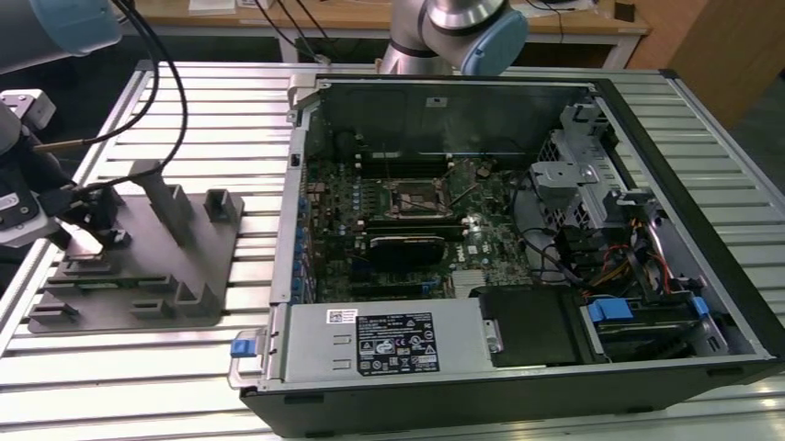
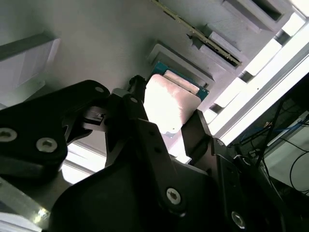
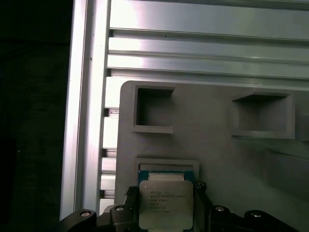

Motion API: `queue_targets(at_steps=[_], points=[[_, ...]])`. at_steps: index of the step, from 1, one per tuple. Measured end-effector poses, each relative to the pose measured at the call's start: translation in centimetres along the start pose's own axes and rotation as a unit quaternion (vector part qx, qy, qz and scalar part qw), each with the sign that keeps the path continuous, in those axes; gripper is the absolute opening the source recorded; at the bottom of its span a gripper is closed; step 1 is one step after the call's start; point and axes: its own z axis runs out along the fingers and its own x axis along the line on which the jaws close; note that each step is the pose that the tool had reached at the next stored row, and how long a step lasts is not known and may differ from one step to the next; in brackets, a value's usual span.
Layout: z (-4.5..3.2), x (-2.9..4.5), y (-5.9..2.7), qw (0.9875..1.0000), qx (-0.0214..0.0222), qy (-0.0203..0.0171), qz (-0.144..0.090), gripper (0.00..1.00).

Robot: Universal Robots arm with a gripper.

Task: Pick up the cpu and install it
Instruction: 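Pick up the cpu and move it towards the insertion slot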

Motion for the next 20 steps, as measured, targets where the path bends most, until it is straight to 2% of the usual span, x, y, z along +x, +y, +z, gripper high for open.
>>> queue_targets(at_steps=[7, 20], points=[[-0.86, -0.02, 0.04, 1.0000, -0.0015, 0.0000, 0.000, 0.55], [-1.81, -0.05, 0.08, 1.0000, -0.0065, -0.0002, 0.000, 0.55]])
